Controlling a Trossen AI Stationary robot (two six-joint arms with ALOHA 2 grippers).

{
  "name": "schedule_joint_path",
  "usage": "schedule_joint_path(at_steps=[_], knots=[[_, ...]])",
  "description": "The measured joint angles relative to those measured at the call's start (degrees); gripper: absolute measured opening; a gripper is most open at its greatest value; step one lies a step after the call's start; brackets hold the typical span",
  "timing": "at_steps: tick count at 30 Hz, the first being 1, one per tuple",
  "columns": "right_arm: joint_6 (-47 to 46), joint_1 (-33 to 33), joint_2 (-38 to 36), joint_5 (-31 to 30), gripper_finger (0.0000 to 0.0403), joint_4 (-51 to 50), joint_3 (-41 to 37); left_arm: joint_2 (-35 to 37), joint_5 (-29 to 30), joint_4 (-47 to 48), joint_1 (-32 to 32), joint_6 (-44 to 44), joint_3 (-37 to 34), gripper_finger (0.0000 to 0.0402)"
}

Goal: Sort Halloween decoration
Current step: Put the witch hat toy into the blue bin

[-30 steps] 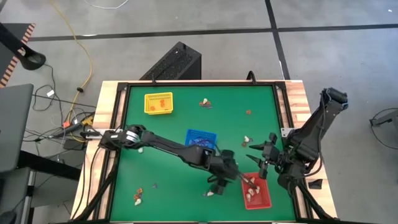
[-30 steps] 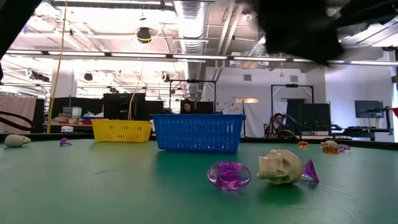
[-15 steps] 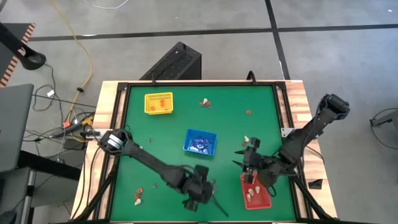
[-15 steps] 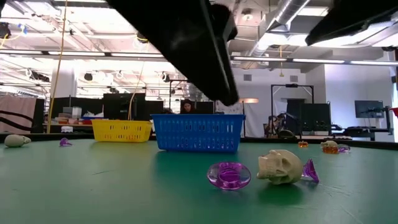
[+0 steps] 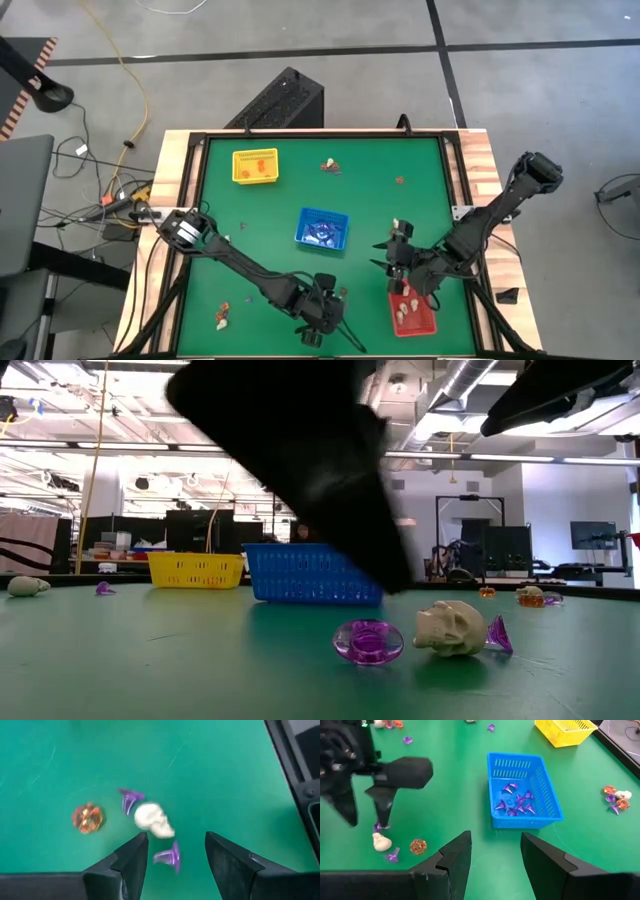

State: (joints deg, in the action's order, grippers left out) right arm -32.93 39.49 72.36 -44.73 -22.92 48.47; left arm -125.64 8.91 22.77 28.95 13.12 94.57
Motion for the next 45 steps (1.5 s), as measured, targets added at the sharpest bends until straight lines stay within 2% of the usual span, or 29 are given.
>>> schedule_joint_path(at_steps=[11, 40, 45], knots=[[0.2, 0.2, 0.0, -0.1, 0.0201, -0.5, 0.0, -1.2, 0.4, 0.7, 0.1, 1.6, -0.9, 0.0177], [0.0, 0.2, 0.0, 0.0, 0.0201, -0.6, 0.0, -1.1, 1.8, 1.8, 0.2, 2.9, -1.4, 0.001], [0.0, 0.2, 0.0, 1.4, 0.0201, -0.6, 0.0, -1.0, 1.4, 1.9, 0.1, 3.2, -1.4, 0.0003]])
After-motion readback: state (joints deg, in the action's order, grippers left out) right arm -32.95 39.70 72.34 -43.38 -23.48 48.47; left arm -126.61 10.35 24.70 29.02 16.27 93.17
